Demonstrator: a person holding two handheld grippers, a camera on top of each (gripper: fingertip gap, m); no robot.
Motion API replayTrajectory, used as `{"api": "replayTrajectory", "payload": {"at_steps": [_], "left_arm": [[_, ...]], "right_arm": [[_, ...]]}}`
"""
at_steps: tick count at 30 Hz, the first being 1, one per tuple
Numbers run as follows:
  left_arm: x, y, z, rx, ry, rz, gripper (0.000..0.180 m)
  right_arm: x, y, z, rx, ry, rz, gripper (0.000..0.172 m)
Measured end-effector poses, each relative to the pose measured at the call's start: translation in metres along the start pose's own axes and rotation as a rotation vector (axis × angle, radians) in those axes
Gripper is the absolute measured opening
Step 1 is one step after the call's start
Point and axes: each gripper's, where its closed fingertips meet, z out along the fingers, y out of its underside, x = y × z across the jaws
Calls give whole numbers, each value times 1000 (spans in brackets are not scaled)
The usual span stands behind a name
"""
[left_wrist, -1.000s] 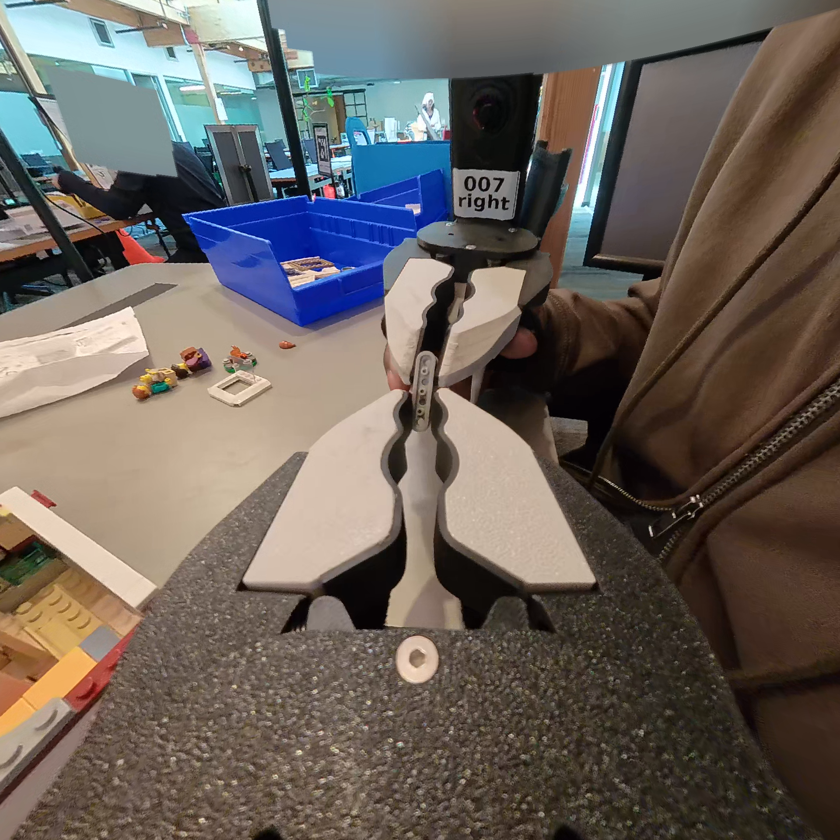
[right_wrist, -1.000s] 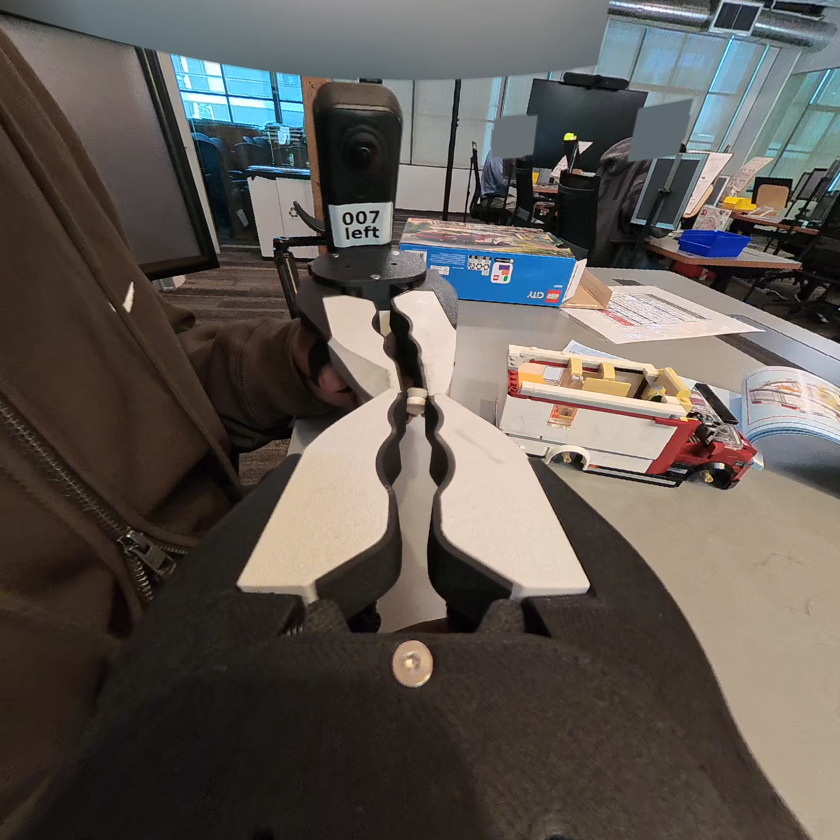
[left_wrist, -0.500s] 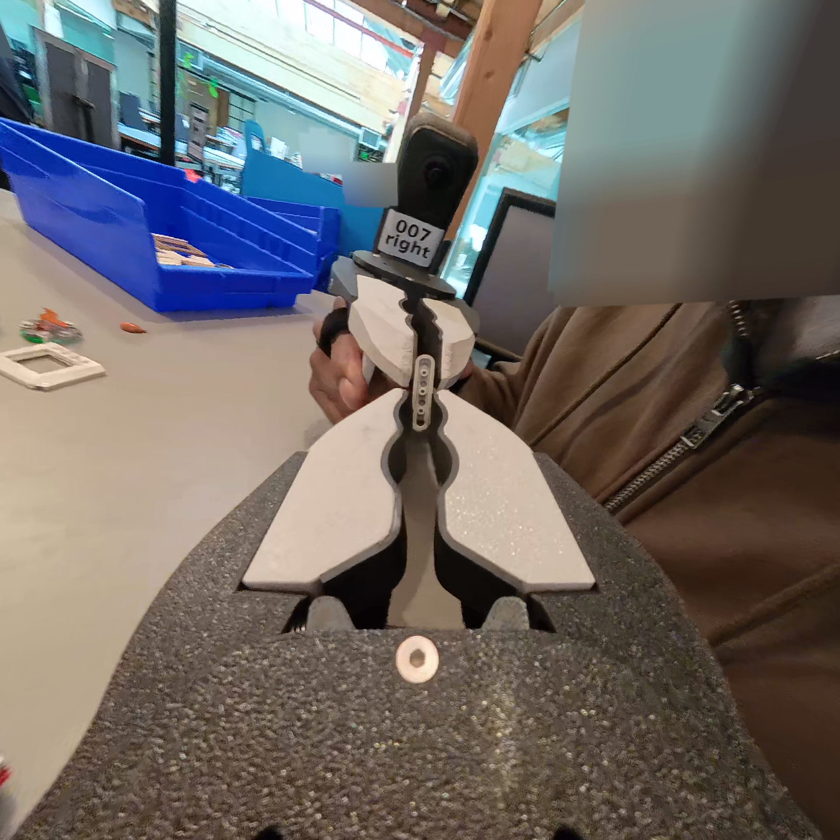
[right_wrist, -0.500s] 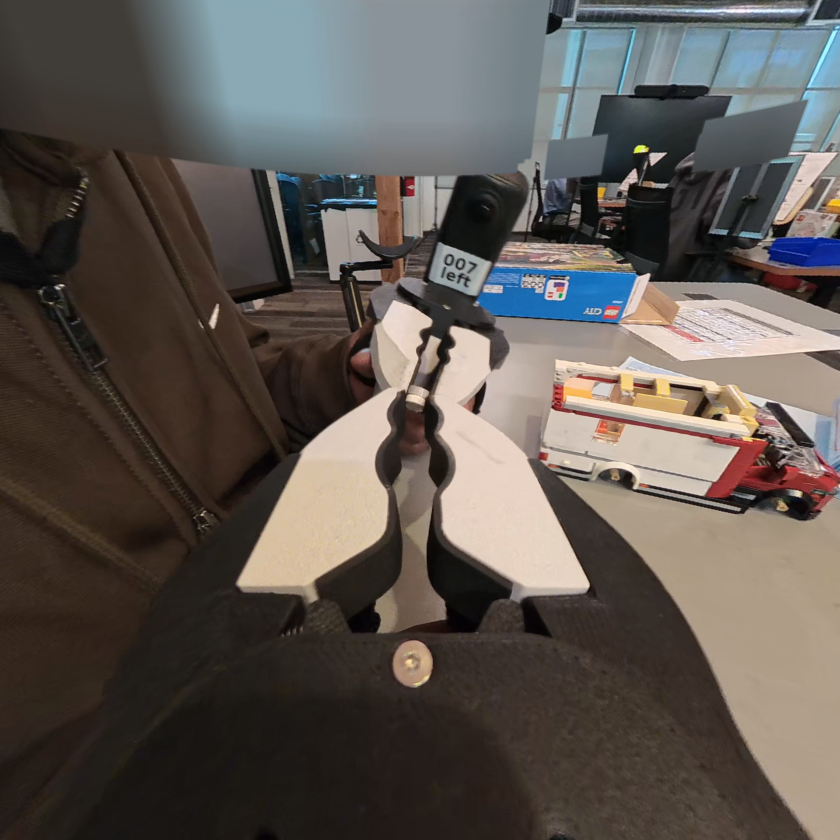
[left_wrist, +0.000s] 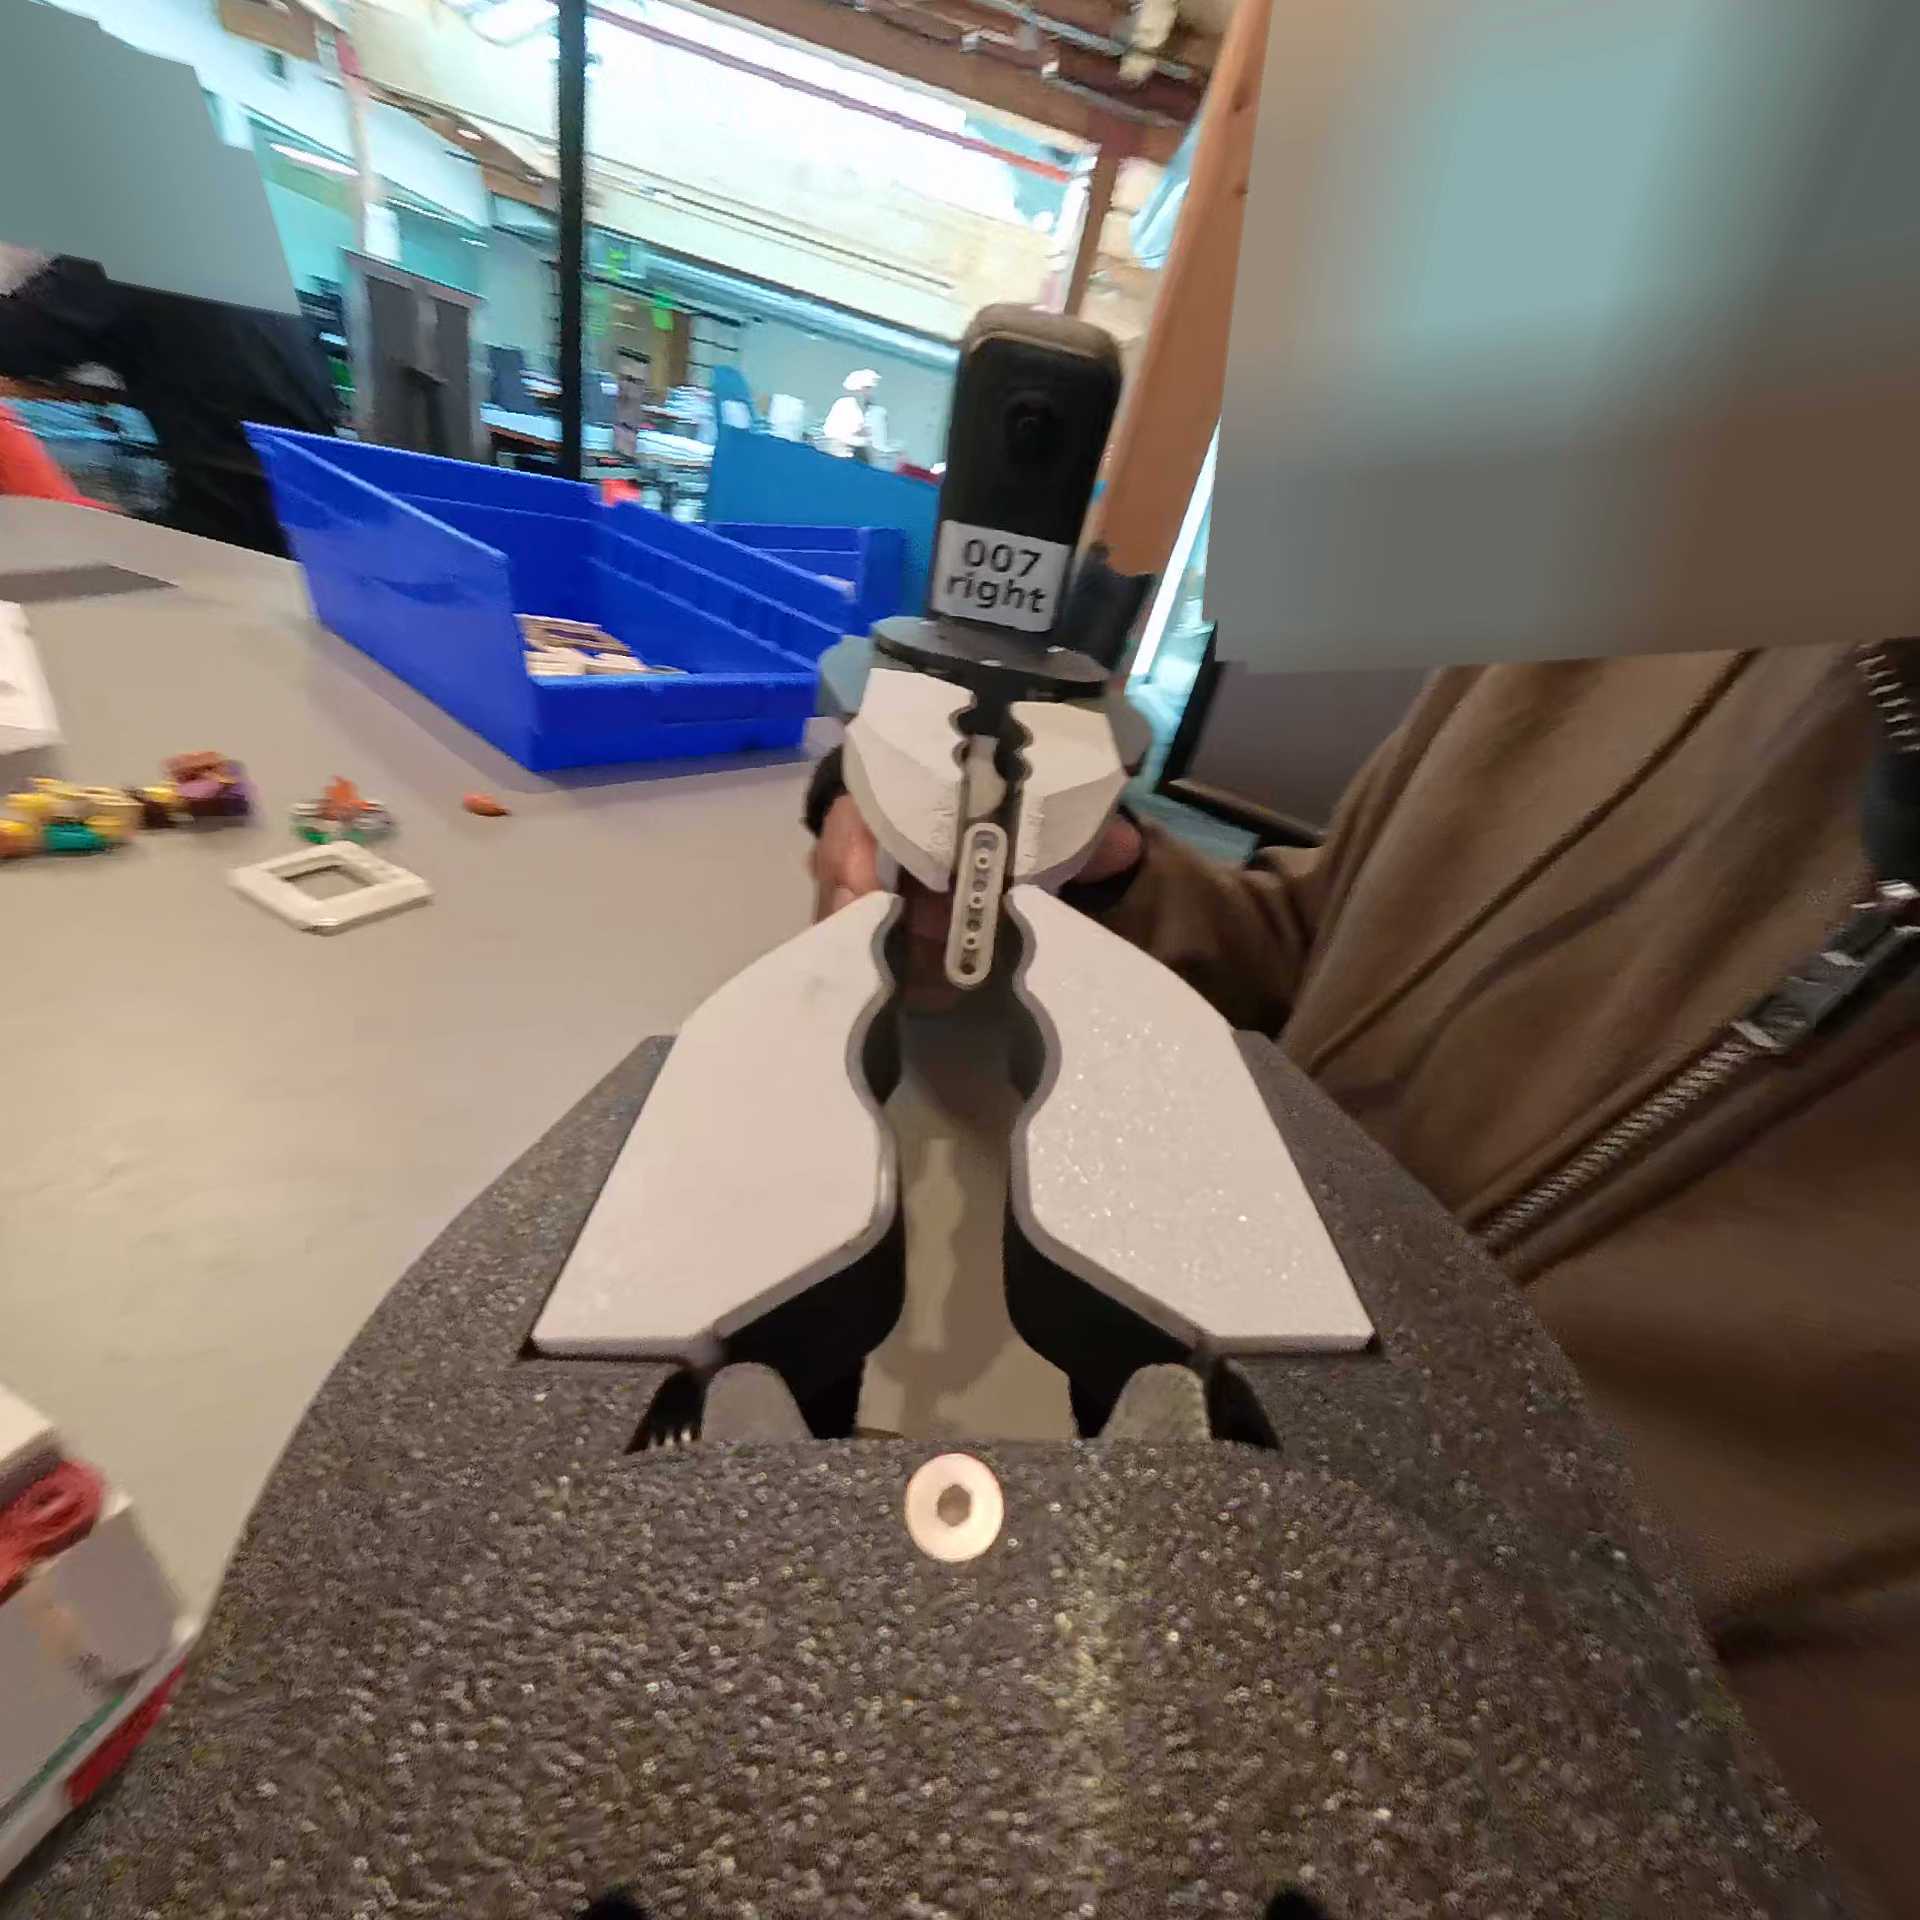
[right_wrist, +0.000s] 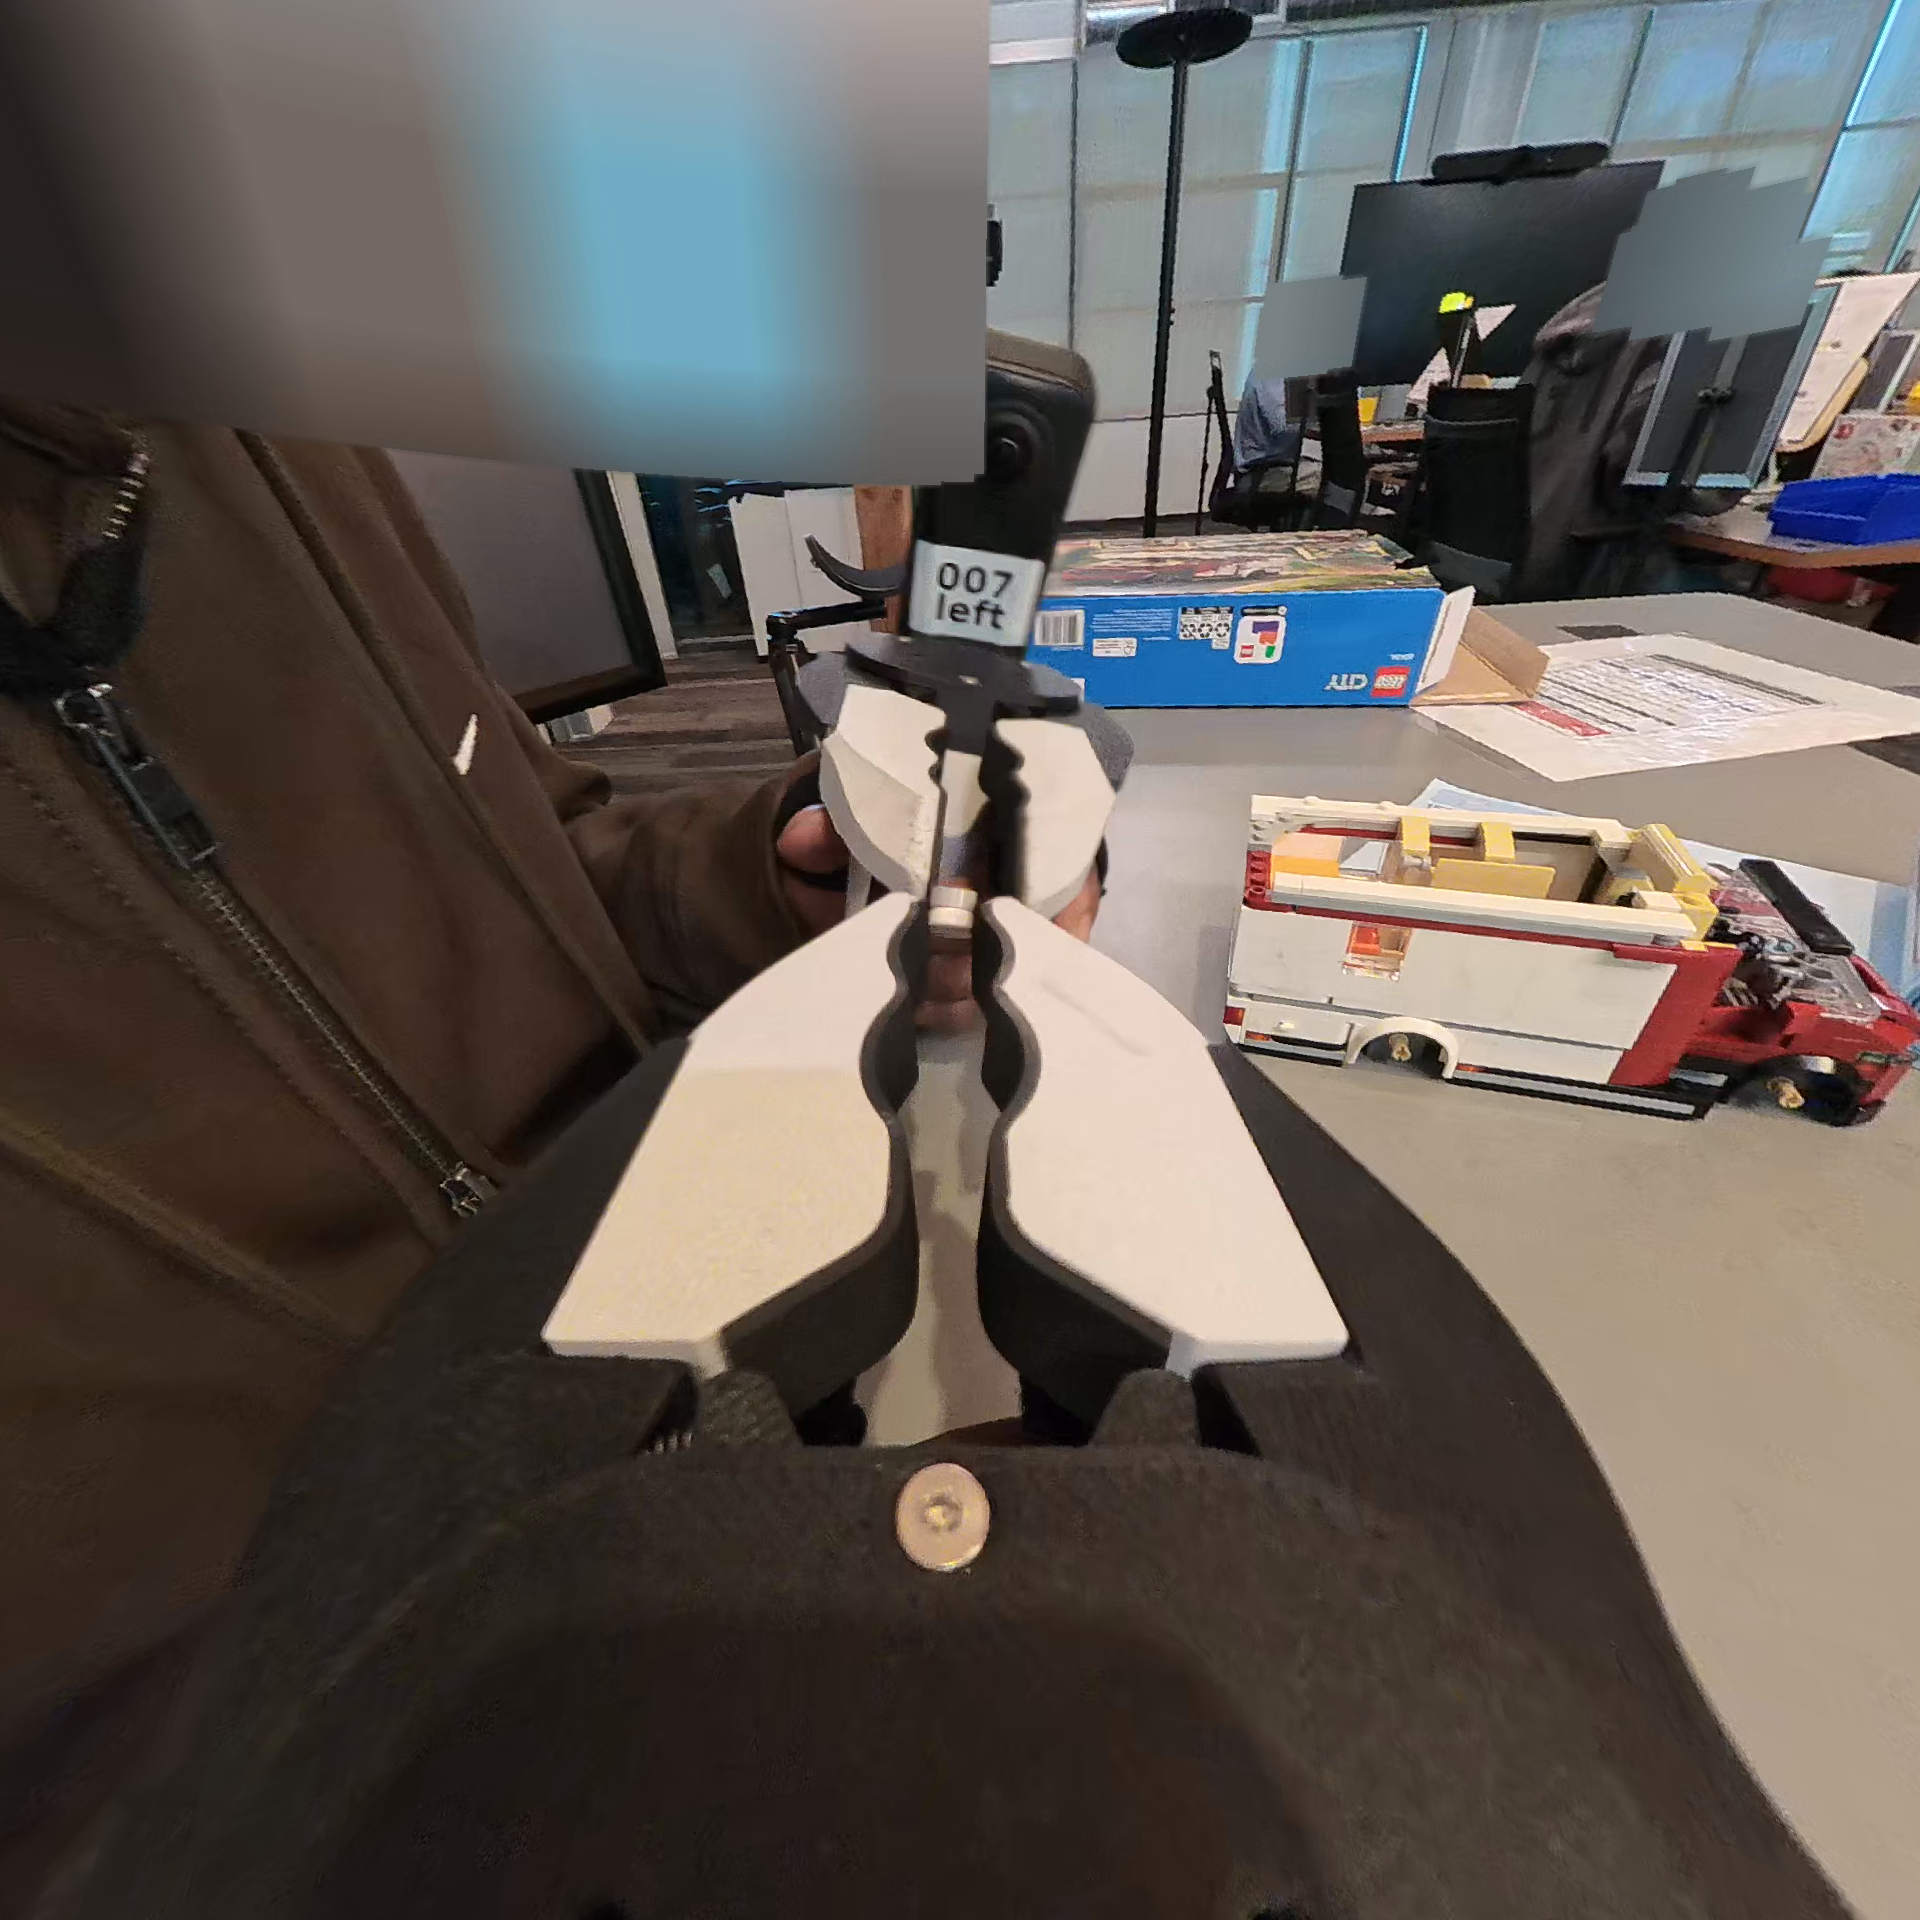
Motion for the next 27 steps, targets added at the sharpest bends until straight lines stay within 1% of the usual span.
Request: {"api": "replayTrajectory", "payload": {"at_steps": [3,5,7,8,10,12,15,17,18,25,27], "left_arm": [[-7,5,-1,-65,-117,148,23],[-14,13,-1,-138,-213,289,25],[-22,16,-1,-190,-316,453,22],[-25,17,-1,-209,-357,524,18],[-30,20,1,-248,-419,620,15],[-36,19,1,-273,-491,691,16],[-41,21,3,-315,-557,778,16],[-45,25,5,-353,-597,849,9],[-47,24,4,-357,-626,882,8],[-56,19,0,-360,-754,897,5],[-56,17,-1,-351,-770,888,5]], "right_arm": [[7,3,1,-18,37,17,8],[12,5,0,-24,59,40,8],[18,6,0,-27,81,72,8],[20,7,0,-30,87,87,8],[22,10,1,-36,95,111,7],[25,14,2,-54,110,132,7],[28,19,4,-73,124,154,7],[29,20,4,-78,129,165,7],[30,21,4,-80,137,165,7],[39,20,3,-54,182,226,8],[40,19,2,-46,188,228,9]]}}
